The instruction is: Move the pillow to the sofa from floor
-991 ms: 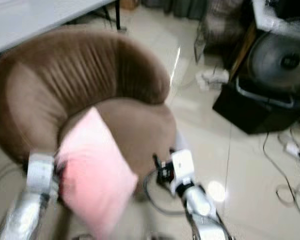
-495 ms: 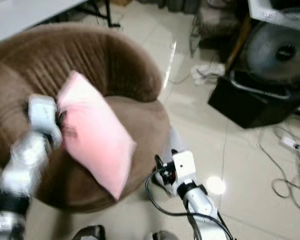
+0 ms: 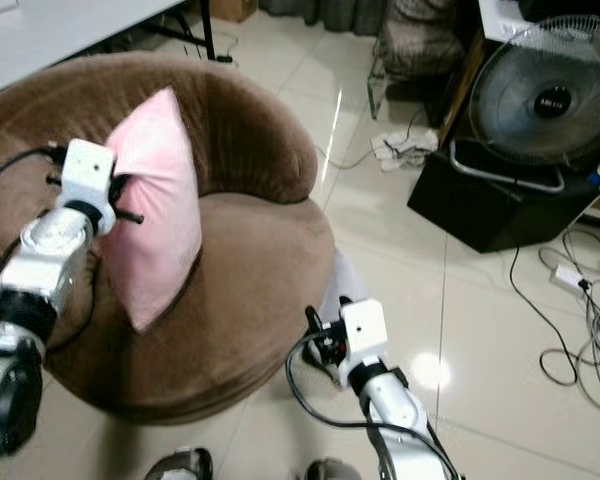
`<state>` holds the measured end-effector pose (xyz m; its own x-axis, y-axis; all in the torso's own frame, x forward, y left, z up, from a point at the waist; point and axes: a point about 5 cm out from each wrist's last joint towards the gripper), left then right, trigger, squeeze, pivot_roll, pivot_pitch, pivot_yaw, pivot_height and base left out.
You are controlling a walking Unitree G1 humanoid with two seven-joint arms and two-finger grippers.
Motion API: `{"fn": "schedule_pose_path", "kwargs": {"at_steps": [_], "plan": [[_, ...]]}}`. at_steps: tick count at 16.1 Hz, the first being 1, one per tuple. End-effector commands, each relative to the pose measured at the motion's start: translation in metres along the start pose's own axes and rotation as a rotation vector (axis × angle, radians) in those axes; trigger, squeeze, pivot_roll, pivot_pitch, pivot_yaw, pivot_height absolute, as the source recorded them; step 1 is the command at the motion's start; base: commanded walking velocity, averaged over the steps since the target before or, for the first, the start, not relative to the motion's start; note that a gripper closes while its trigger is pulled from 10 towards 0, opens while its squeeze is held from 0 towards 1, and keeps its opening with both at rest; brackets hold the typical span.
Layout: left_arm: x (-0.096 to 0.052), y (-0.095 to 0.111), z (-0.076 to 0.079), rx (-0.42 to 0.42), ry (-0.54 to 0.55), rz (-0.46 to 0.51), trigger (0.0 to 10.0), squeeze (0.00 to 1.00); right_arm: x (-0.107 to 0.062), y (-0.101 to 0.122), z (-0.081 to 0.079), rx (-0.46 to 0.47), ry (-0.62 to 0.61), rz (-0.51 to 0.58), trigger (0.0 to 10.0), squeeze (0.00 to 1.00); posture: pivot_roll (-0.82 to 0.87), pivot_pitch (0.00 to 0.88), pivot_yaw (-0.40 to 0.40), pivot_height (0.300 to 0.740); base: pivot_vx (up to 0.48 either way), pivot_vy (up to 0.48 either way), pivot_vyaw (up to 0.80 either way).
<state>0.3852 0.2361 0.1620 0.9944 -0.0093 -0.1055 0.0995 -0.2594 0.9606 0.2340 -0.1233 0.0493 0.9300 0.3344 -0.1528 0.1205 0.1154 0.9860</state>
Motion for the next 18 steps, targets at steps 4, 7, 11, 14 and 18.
{"fn": "schedule_pose_path", "kwargs": {"at_steps": [4,7,11,14,18], "plan": [[0.005,0.018,-0.004,-0.008,0.026,0.081,0.0,0.0,-0.005,-0.001,0.002,-0.002,-0.029,0.0,10.0,0.0,-0.07,0.101,-0.009,0.74,0.12,0.0,0.0],[0.005,0.013,-0.002,-0.016,0.042,0.071,0.0,0.0,-0.007,-0.002,0.0,-0.004,-0.022,-0.004,10.0,0.0,-0.06,0.114,-0.015,0.74,0.48,0.0,0.0],[0.004,0.009,-0.003,0.003,0.045,0.058,0.0,0.0,-0.007,-0.002,-0.001,-0.005,-0.011,-0.007,10.0,0.0,-0.05,0.121,-0.019,0.74,0.48,0.0,0.0],[0.004,0.007,-0.002,0.015,0.037,0.052,0.0,0.0,-0.006,-0.001,-0.004,-0.002,0.0,-0.01,10.0,0.0,-0.05,0.132,-0.016,0.74,0.48,0.0,0.0],[0.004,0.008,-0.008,-0.018,0.062,0.05,0.0,0.0,-0.008,-0.003,-0.005,0.003,0.002,-0.016,10.0,0.0,-0.06,0.135,-0.012,0.74,0.24,0.0,0.0]]}}
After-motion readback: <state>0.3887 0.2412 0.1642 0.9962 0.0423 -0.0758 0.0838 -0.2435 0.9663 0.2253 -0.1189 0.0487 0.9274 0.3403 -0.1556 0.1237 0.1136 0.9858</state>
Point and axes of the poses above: a point about 5 cm out from each wrist's last joint towards the gripper, its own x axis pointing out of the wrist towards the gripper, its own y axis along the axis of the wrist's last joint, z = x × y, and after that the axes turned 5 degrees about -x, right-handed
